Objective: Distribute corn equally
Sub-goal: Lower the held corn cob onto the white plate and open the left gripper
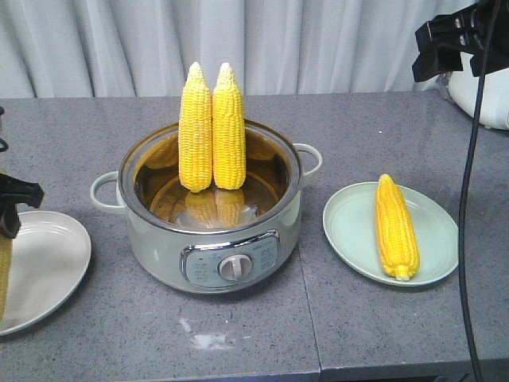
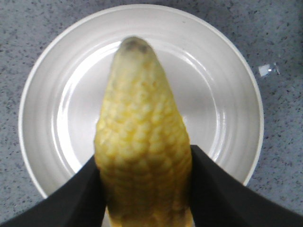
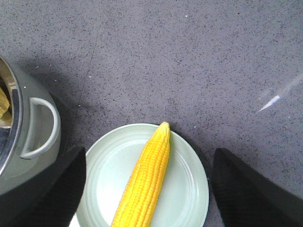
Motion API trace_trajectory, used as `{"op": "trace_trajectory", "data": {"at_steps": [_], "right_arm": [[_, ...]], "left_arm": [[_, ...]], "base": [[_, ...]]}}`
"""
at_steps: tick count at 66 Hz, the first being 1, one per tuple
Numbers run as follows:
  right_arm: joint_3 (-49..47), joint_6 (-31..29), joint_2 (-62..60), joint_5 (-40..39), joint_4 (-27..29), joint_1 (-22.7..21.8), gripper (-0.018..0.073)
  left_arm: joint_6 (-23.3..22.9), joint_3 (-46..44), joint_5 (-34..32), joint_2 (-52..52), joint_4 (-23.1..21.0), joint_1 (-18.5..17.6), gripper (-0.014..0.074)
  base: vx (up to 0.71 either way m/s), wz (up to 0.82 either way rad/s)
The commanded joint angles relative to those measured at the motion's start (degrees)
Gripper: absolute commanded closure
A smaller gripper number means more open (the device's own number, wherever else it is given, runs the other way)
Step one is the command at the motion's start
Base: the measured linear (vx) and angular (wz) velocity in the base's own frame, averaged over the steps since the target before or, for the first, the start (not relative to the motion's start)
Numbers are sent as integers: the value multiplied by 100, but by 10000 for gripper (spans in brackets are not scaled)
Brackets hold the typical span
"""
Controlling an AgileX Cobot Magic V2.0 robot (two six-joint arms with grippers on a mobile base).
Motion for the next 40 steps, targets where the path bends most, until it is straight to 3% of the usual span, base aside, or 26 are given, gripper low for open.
{"op": "trace_trajectory", "data": {"at_steps": [1, 40], "right_arm": [[-172, -3, -253, 89, -16, -15, 20], [-172, -3, -253, 87, -15, -15, 20]], "left_arm": [[66, -130, 11, -29, -180, 19, 391], [66, -149, -115, 984, 153, 308, 369]], "base": [[0, 0], [0, 0]]}}
